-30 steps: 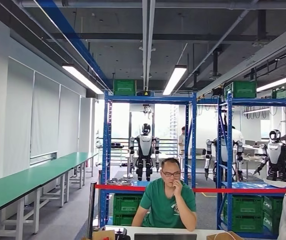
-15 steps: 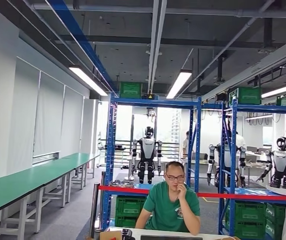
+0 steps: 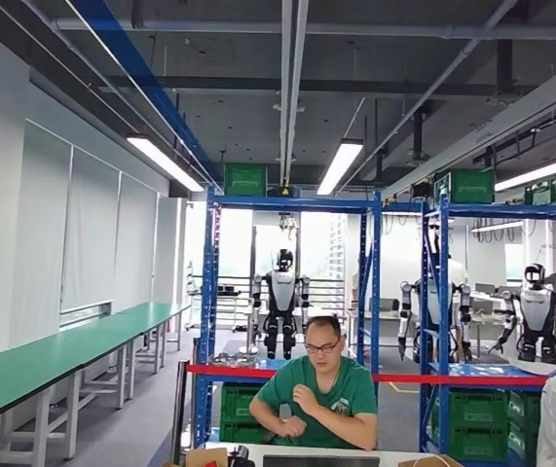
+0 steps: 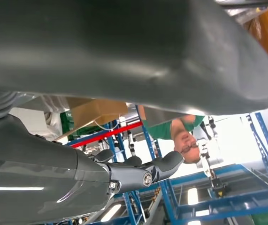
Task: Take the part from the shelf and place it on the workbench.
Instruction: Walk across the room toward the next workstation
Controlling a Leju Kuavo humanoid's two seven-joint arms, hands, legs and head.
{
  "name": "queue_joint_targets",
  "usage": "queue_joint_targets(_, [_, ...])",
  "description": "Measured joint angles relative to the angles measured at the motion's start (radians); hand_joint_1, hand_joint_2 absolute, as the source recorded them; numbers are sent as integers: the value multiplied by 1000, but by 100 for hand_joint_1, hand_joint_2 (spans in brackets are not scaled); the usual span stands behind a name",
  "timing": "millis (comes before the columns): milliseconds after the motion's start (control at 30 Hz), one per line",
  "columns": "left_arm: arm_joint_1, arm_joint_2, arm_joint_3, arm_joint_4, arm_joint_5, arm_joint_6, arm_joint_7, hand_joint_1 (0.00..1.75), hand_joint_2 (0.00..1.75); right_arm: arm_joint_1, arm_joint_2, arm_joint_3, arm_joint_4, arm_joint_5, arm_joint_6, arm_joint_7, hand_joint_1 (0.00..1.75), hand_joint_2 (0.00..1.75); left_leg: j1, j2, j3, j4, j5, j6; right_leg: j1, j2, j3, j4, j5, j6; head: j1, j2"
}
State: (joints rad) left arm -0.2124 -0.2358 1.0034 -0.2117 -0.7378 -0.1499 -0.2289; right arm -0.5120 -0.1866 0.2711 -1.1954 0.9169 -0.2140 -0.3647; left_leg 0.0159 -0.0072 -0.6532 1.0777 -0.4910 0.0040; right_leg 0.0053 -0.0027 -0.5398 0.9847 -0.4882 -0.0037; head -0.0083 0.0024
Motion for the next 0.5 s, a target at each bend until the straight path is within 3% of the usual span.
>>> queue_joint_targets(67, [0, 0, -1, 0, -2, 0, 0, 0, 0, -3, 2, 0, 0, 0, 1, 0, 0, 0, -1, 0, -33, 107, -87, -2, -1, -3, -19, -3, 16, -9, 0, 0])
queue_joint_targets(133, [0, 0, -2, 0, -4, 0, 0, 0, 0, -1, 3, 1, 2, 0, 2, 0, 0, 0, 0, 0, -53, 209, -135, -6, -1, -6, -41, 2, 30, -10, 0, 0])
queue_joint_targets(167, [0, 1, -2, 0, -4, 0, 0, 0, 0, 0, 3, 1, 2, 0, 2, 0, 0, 0, 0, 0, -44, 220, -131, -7, -1, -7, -53, 5, 36, -8, 0, 0])
queue_joint_targets(200, [0, 1, -2, 0, -4, 0, 0, 0, 0, 0, 3, 1, 3, 1, 2, 0, 0, 0, 1, 0, -20, 196, -111, -9, -2, -7, -65, 10, 41, -5, 0, 0])
queue_joint_targets(267, [-2, 1, -4, 0, -4, -1, 0, 0, 0, 0, 3, 1, 3, 1, 2, 0, 0, 0, 2, 1, 61, 79, -67, -11, -2, -7, -90, 26, 48, 2, 0, 0])
queue_joint_targets(333, [-3, 1, -5, 0, -4, -2, 0, 0, 0, 0, 3, 0, 3, 1, 2, 0, 0, 0, 1, 0, 116, -15, -54, -9, -1, -7, -110, 44, 55, 13, 0, 0])
queue_joint_targets(433, [-2, 0, -5, 0, -4, -4, -1, 0, 0, 1, 2, 0, 3, 1, 2, -1, 0, 0, -5, 1, 112, -34, -48, 9, -5, -7, -123, 50, 70, 32, 0, 0])
queue_joint_targets(500, [-2, 0, -5, 0, -4, -4, -1, 0, 0, 1, 2, 0, 3, 1, 3, -1, 0, 0, -5, 4, 98, -36, -30, 29, -9, -5, -135, 81, 29, 42, 0, 0])
